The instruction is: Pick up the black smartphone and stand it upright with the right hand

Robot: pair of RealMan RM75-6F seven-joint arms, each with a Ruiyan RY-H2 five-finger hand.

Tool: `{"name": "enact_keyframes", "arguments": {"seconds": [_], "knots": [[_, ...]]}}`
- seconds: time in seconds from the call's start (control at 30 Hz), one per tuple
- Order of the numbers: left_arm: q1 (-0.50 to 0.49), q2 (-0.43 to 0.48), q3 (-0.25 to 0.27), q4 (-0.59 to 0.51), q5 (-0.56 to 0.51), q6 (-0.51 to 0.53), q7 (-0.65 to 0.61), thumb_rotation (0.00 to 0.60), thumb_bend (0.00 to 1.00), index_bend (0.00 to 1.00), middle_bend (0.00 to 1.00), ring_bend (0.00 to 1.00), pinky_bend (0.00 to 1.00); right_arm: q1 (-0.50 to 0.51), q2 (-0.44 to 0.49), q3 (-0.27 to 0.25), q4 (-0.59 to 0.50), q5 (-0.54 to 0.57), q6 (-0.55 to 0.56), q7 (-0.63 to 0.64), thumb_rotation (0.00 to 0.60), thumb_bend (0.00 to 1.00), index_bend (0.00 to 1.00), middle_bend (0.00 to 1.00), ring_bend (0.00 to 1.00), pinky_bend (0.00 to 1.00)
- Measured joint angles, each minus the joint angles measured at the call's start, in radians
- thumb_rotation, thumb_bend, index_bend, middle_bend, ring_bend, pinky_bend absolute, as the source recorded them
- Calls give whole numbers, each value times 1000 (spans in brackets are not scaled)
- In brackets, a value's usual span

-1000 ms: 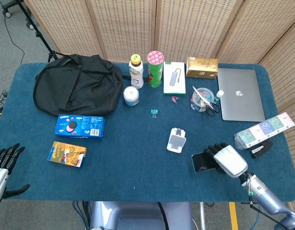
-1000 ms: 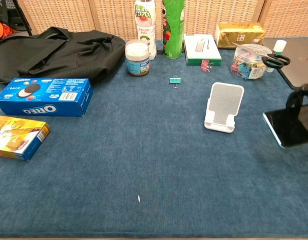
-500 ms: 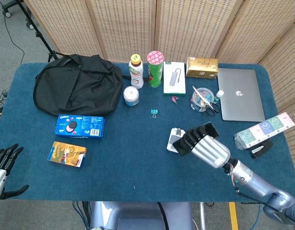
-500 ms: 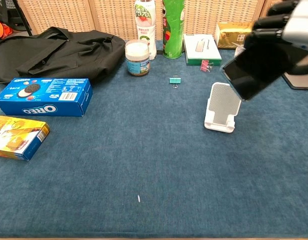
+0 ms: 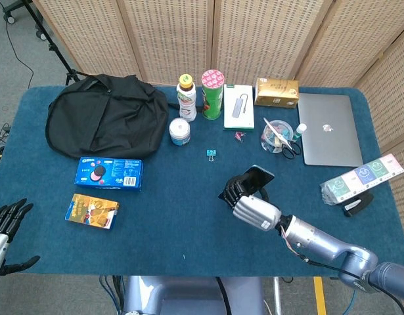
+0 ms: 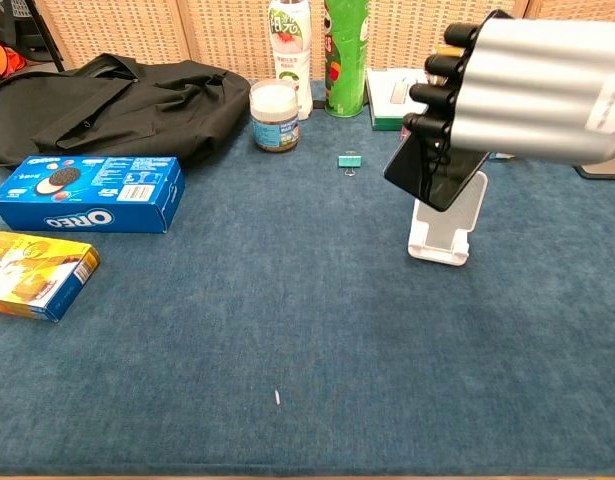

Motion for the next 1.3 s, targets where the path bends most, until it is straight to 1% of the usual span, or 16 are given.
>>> {"name": "enact_keyframes", "arguments": {"seconds": [0.17, 0.43, 0.6, 0.8, 1.13, 1.3], "knots": [[-3, 5, 2, 2, 2, -3, -10, 600, 0, 0, 0, 0, 0, 7, -13, 2, -5, 7, -78, -110, 600, 208, 481, 489, 435, 452], [-2, 7, 2, 1, 2, 0, -15, 600, 0, 0, 0, 0, 0, -2, -18, -5, -16, 22, -139, -205, 600, 208, 481, 489, 435, 452], [-3, 8, 4, 0, 2, -3, -14, 600, 0, 0, 0, 0, 0, -6, -41, -14, 0, 25, -162, -245, 600, 208, 481, 488, 436, 452], [-4, 10, 3, -1, -2, -4, -17, 600, 0, 0, 0, 0, 0, -8, -71, -28, 19, 22, -176, -268, 600, 208, 481, 489, 436, 452], [-4, 13, 3, 0, -2, -4, -24, 600, 0, 0, 0, 0, 0, -10, -92, -32, 39, 30, -189, -290, 600, 208, 481, 488, 435, 452], [-4, 13, 4, 0, 0, -3, -25, 600, 0, 0, 0, 0, 0, -11, -93, -33, 36, 37, -204, -311, 600, 208, 481, 439, 404, 452]]}}
